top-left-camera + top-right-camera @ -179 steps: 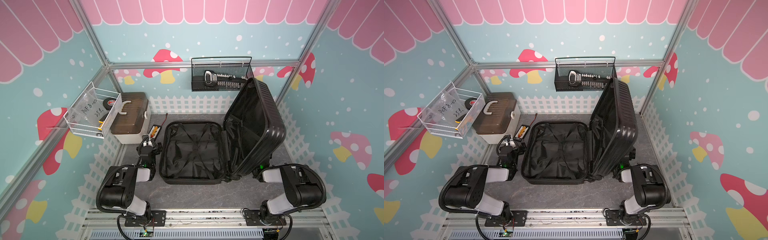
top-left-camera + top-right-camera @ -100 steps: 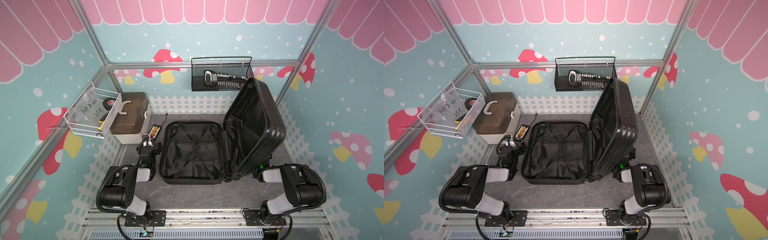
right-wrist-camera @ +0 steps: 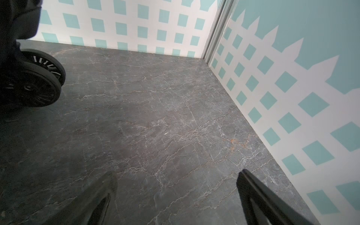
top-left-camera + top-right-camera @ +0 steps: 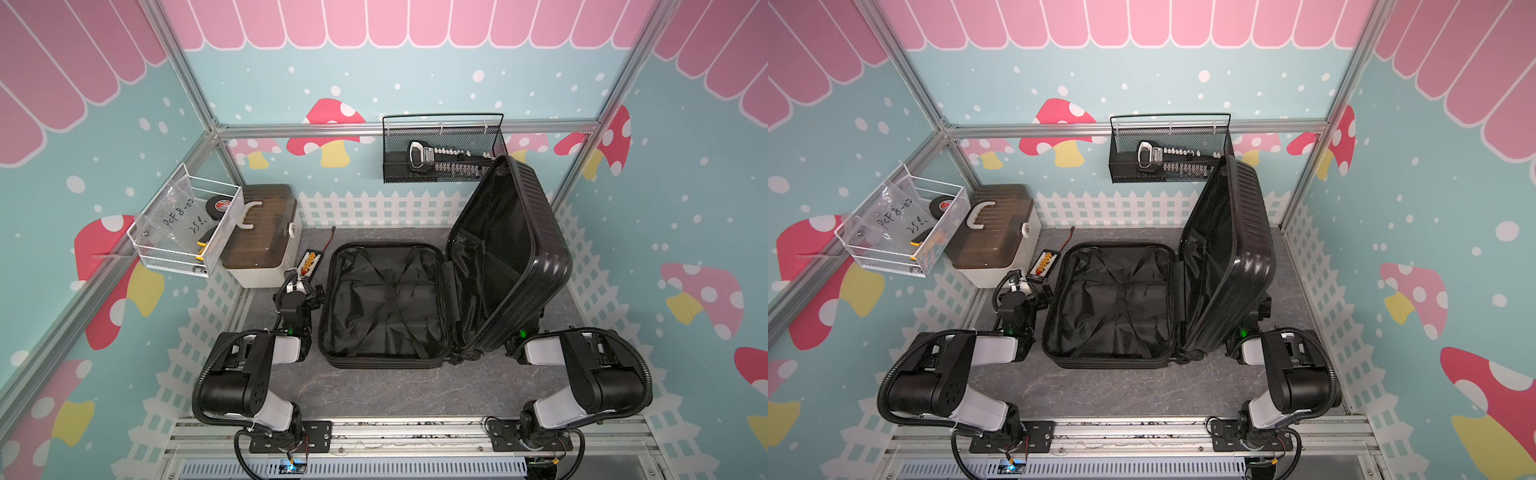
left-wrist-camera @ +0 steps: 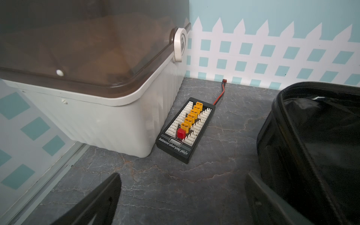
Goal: Close the suitcase zippers
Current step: Close the suitcase at the center of the board.
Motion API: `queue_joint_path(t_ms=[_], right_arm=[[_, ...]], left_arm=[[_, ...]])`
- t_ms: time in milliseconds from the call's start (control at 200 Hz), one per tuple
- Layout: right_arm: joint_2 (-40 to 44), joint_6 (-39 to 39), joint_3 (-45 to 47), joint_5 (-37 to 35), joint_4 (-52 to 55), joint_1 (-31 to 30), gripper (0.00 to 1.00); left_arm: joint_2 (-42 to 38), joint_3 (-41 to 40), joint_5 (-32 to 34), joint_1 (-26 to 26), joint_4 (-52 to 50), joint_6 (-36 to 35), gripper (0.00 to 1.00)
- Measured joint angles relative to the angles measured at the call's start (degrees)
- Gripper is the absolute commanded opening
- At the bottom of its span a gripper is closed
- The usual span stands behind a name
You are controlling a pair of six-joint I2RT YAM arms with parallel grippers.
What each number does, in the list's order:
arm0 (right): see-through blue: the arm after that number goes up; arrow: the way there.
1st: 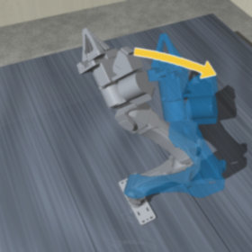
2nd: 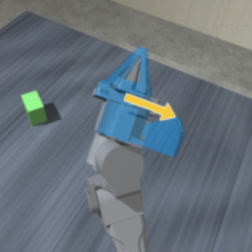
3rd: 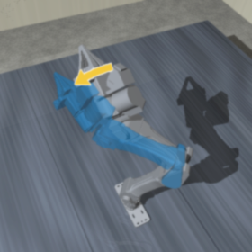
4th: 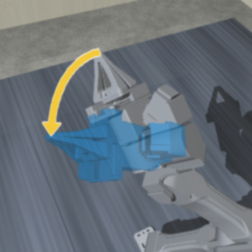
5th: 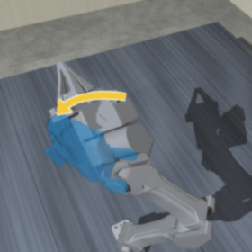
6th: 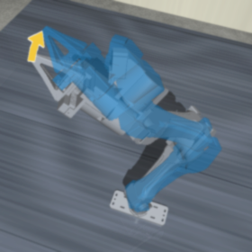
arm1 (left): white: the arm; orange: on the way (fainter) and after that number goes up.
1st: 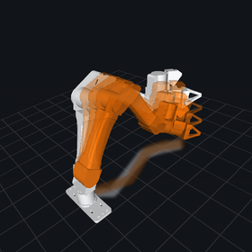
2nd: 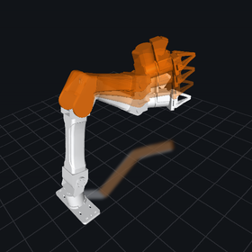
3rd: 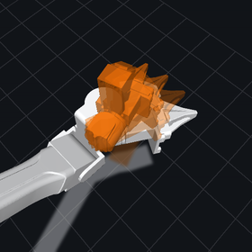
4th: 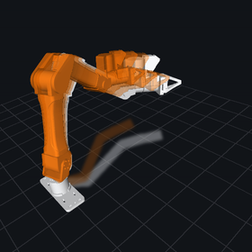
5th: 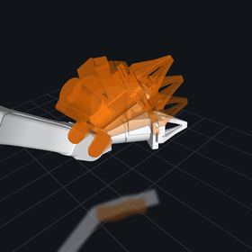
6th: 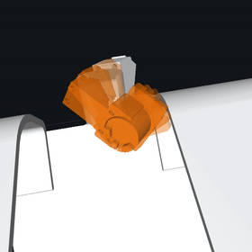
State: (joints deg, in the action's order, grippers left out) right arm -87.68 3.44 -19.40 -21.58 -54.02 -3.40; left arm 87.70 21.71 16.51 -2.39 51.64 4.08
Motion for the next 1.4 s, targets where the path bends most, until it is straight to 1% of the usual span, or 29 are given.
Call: queue_joint_path(t_ms=[165,240,305,410,525,611,686,761,846,941,1026,1116,1236,1276,1326,1401], right_arm=[[0.0,0.0,0.0,0.0,0.0,0.0,0.99],[0.9,0.0,0.0,-0.2,1.2,0.0,0.99],[3.8,0.3,0.0,-1.1,3.6,0.0,0.99],[8.9,1.0,0.0,-2.9,5.3,0.0,0.99],[11.1,1.3,0.0,-4.3,6.1,0.0,0.99],[11.1,1.3,0.1,-4.7,6.5,0.0,0.99],[11.1,1.4,0.3,-5.0,6.9,0.0,0.99],[11.1,1.4,0.3,-5.3,7.3,0.0,0.99],[11.1,1.5,0.4,-5.5,7.4,0.0,0.99],[11.1,1.5,0.5,-5.6,7.4,0.0,0.99],[11.2,1.6,0.5,-5.6,7.4,0.0,0.99],[11.3,1.6,0.5,-5.6,7.7,0.0,0.99],[11.4,1.6,0.5,-5.7,8.0,0.0,0.99],[11.4,1.6,0.5,-5.7,8.0,0.0,0.99],[11.5,1.6,0.5,-5.8,8.2,0.0,0.99],[11.6,1.6,0.5,-6.0,8.5,0.0,0.99]], left_arm=[[-0.1,-0.9,0.0,0.0,1.2,0.0,1.00],[-1.6,-1.4,0.5,-0.3,0.1,0.0,1.00],[-4.8,-1.7,2.1,-1.0,-1.7,-0.3,1.00],[-12.0,-1.5,4.0,-2.6,-5.9,-0.3,1.00],[-19.8,1.4,4.1,-3.1,-16.8,2.7,0.96],[-23.6,5.8,0.7,-3.3,-27.3,5.0,0.93],[-25.6,9.9,-3.3,-4.2,-36.0,7.4,0.85],[-26.2,13.1,-7.0,-5.0,-43.5,9.2,0.78],[-26.1,15.0,-10.3,-5.5,-50.8,11.1,0.76],[-25.0,15.8,-12.3,-5.6,-56.7,12.5,0.70],[-22.4,16.7,-13.4,-5.6,-60.8,13.0,0.66],[-19.0,17.9,-14.4,-5.6,-63.9,13.2,0.58],[-14.0,20.5,-16.0,-5.6,-67.1,12.8,0.45],[-12.5,21.6,-16.2,-5.6,-68.0,12.5,0.36],[-10.8,23.0,-16.2,-5.6,-69.3,12.7,0.20],[-9.3,25.3,-16.0,-5.6,-71.6,11.8,0.05]])
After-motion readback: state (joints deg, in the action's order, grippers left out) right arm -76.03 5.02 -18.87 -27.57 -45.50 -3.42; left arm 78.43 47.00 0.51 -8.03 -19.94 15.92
